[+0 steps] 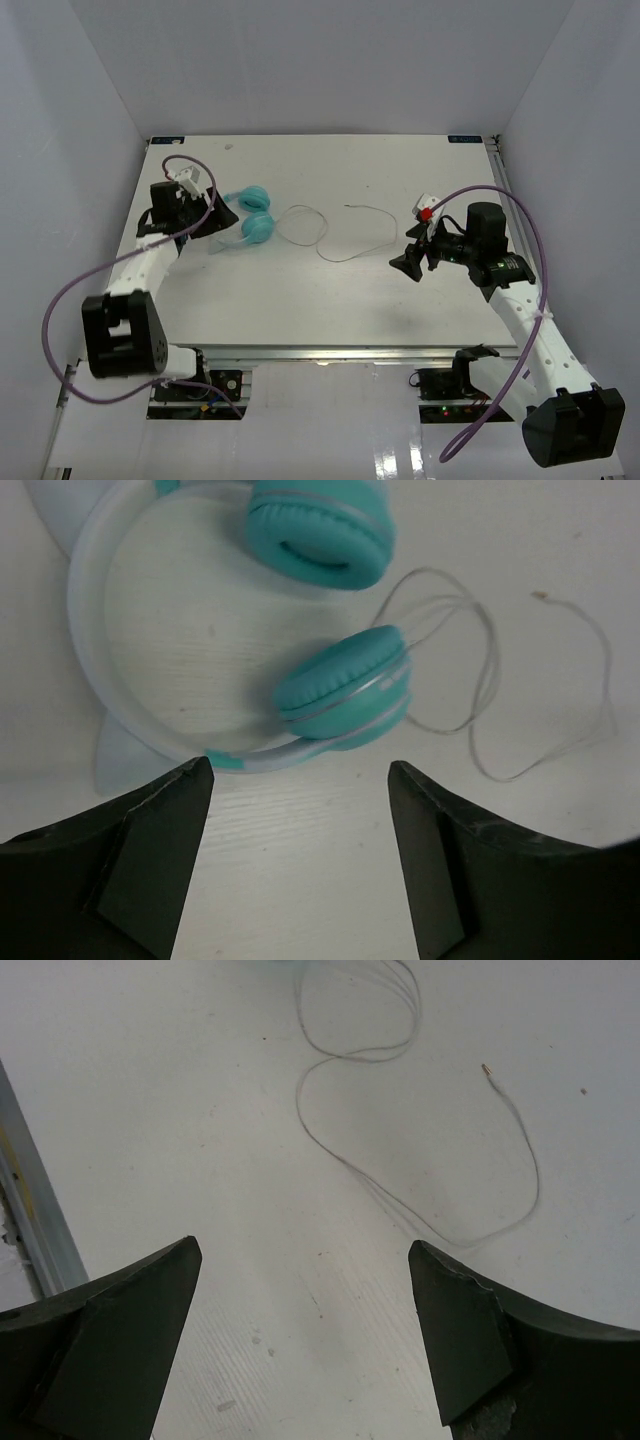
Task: Wrap the headphones
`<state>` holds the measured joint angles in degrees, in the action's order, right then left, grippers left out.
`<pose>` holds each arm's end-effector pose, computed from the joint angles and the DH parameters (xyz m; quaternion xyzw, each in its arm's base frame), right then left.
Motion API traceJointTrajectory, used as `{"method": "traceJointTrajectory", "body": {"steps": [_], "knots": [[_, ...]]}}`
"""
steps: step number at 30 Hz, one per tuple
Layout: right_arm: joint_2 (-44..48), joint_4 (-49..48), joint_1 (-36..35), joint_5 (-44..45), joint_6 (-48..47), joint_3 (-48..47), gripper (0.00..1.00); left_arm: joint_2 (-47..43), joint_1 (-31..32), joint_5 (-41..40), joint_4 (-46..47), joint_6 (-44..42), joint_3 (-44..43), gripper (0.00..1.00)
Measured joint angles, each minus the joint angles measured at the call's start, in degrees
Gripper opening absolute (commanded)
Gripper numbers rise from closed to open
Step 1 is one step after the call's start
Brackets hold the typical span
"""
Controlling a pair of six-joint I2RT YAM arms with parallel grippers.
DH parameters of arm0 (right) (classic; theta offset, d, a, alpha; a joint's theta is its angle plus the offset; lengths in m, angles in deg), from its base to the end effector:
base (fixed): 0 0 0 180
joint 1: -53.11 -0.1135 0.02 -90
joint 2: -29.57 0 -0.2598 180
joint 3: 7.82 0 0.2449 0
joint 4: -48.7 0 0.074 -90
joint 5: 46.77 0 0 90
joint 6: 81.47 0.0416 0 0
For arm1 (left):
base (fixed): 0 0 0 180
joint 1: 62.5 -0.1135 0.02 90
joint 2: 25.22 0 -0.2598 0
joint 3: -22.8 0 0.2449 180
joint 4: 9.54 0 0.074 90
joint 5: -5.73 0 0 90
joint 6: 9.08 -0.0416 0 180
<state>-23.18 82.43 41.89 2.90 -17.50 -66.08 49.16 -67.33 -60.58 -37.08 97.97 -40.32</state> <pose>0.1906 0.0653 0.2938 -0.4250 0.7068 0.2312 0.5160 0.2780 0.0067 0.2456 -0.0804 0.8834 -0.2291 0.4008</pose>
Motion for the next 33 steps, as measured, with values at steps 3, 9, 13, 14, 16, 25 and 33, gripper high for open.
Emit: {"method": "traceJointTrajectory", "body": {"steps": [3, 9, 13, 14, 16, 25, 33], "knots": [[-0.1, -0.2, 0.0, -2.9, -0.4, 0.1, 0.91, 13.1, -0.2, -3.8, -2.5, -1.8, -8.1, 0.77], [0.3, -0.4, 0.4, -5.8, -0.5, 1.6, 0.91, 29.2, -0.2, -15.0, -6.9, -6.1, -20.4, 0.72], [0.3, -0.4, 0.4, -6.7, -0.6, 1.9, 0.91, 33.7, -0.2, -21.8, -8.6, -8.5, -25.8, 0.66], [0.4, -0.4, 0.4, -6.9, -0.6, 1.9, 0.91, 34.8, -0.2, -22.9, -9.0, -9.0, -27.1, 0.64], [0.4, -0.4, 0.5, -7.0, -0.6, 1.9, 0.91, 37.5, -0.2, -24.3, -9.2, -9.7, -29.2, 0.60], [0.4, -0.4, 0.7, -7.0, -0.5, 1.9, 0.91, 41.3, 0.9, -23.6, -10.0, -13.1, -31.2, 0.50], [1.0, -0.4, 1.1, -7.0, -0.5, 1.9, 0.91, 41.5, 1.6, -23.1, -9.0, -16.1, -30.8, 0.09]]}}
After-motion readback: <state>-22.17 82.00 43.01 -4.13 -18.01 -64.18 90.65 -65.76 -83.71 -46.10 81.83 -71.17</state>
